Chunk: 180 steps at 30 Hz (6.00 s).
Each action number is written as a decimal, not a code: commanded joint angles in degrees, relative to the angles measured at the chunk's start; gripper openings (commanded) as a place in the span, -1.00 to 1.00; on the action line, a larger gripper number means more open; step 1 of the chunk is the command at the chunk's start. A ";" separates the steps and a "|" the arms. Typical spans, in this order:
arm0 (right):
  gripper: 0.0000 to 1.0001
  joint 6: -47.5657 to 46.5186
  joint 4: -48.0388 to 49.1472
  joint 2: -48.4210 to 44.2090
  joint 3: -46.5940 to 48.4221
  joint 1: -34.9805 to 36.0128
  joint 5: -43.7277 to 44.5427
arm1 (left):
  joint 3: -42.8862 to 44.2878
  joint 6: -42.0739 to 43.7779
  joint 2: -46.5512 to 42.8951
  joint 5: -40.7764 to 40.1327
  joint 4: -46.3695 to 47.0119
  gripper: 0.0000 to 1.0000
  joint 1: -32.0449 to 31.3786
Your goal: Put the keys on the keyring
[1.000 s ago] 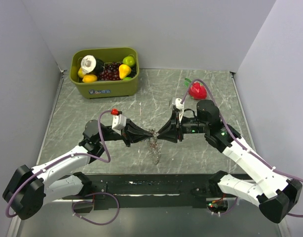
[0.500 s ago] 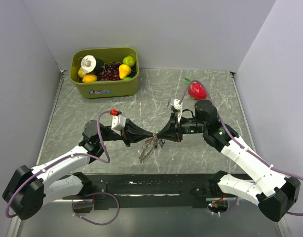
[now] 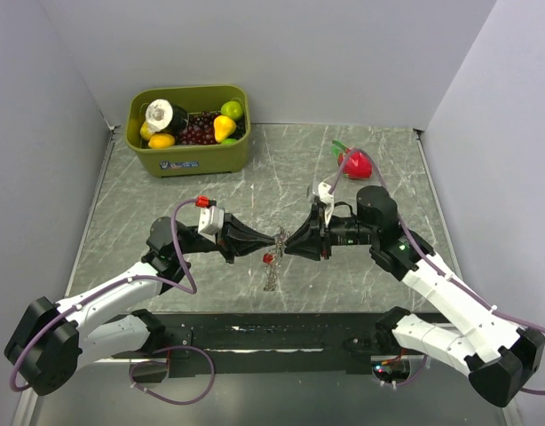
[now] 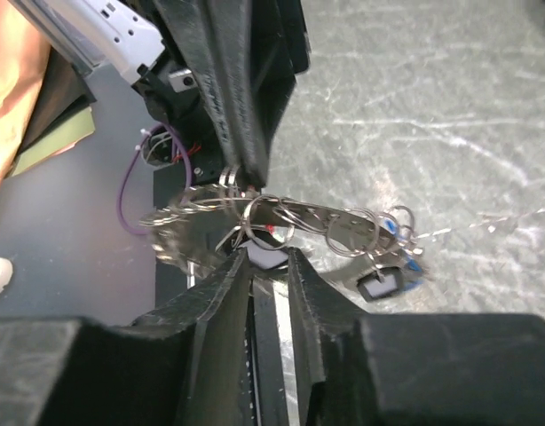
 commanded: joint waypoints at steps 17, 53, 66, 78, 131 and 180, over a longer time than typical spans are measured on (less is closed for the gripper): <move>-0.02 3.43 6.44 -0.96 -0.23 0.07 -0.04 | 2.43 -0.51 -0.77 0.30 4.80 -0.98 -0.11; -0.64 -1.83 -0.31 -0.86 0.21 0.59 -0.13 | 1.20 -2.00 -2.18 -0.14 7.96 -0.98 -0.11; 0.04 4.04 8.01 -5.36 -3.13 0.42 -6.62 | 0.59 -3.58 -1.48 0.03 12.17 -0.98 -0.11; 0.25 9.40 17.08 -4.13 -6.47 0.50 -7.68 | -0.56 -6.48 -0.25 1.09 18.07 -0.98 -0.11; -1.00 12.49 17.79 3.35 -4.19 0.59 -7.33 | -1.88 -6.39 -1.82 -0.05 20.18 -0.98 -0.11; -0.43 21.98 29.03 0.27 -5.42 0.59 -8.21 | -1.79 -7.45 -0.51 0.39 21.93 -0.98 -0.11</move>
